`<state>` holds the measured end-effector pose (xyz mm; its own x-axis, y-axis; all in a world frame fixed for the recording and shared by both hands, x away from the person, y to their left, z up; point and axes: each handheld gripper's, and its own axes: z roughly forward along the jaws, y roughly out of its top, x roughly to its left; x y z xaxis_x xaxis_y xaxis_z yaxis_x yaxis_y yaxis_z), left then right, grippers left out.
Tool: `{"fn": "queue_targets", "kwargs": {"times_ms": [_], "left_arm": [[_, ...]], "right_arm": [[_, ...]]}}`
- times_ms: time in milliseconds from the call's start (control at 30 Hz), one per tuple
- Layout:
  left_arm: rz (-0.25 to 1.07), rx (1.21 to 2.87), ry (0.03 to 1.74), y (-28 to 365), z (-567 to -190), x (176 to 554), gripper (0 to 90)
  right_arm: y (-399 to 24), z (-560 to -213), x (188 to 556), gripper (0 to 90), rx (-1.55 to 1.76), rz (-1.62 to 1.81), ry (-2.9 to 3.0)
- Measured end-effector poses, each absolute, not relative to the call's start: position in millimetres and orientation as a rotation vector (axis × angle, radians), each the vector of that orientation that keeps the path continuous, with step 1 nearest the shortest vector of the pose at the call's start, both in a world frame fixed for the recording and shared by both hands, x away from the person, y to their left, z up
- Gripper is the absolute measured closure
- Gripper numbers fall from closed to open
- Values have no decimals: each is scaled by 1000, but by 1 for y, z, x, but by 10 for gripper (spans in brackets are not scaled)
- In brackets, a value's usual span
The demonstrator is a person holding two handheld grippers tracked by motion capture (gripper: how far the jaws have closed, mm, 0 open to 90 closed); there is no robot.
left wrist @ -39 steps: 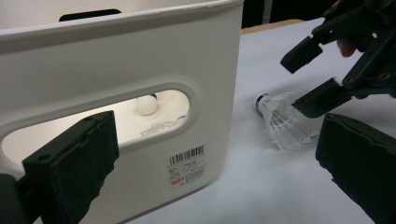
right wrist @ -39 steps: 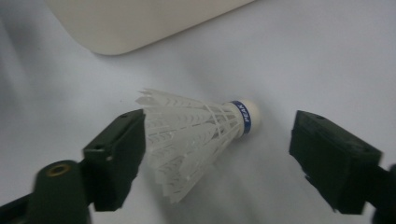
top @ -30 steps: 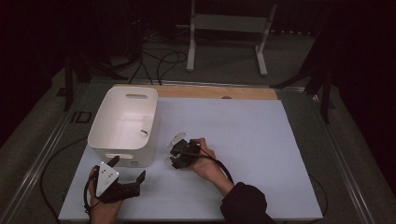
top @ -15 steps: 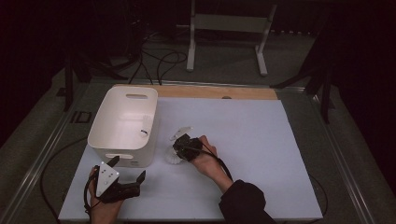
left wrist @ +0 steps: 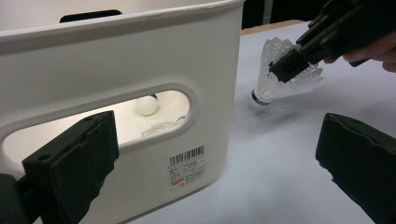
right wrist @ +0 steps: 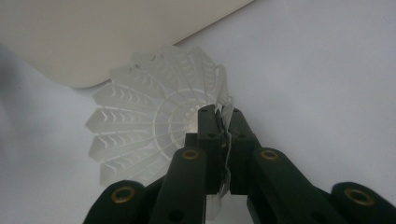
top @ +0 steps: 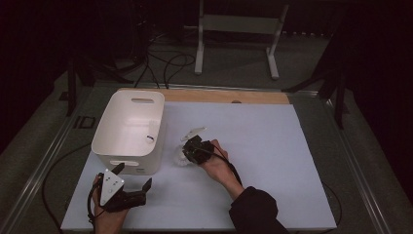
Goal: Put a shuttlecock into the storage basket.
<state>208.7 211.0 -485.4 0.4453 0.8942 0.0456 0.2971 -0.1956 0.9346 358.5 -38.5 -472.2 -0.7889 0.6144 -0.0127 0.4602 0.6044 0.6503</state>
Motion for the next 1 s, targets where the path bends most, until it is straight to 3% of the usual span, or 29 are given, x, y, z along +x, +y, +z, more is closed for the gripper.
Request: {"fn": "queue_targets", "kwargs": {"times_ms": [1000], "left_arm": [[771, 1718, 1034, 211, -485, 209, 0]], "right_arm": [[-57, -438, 377, 871, 1034, 1077, 2541]]}}
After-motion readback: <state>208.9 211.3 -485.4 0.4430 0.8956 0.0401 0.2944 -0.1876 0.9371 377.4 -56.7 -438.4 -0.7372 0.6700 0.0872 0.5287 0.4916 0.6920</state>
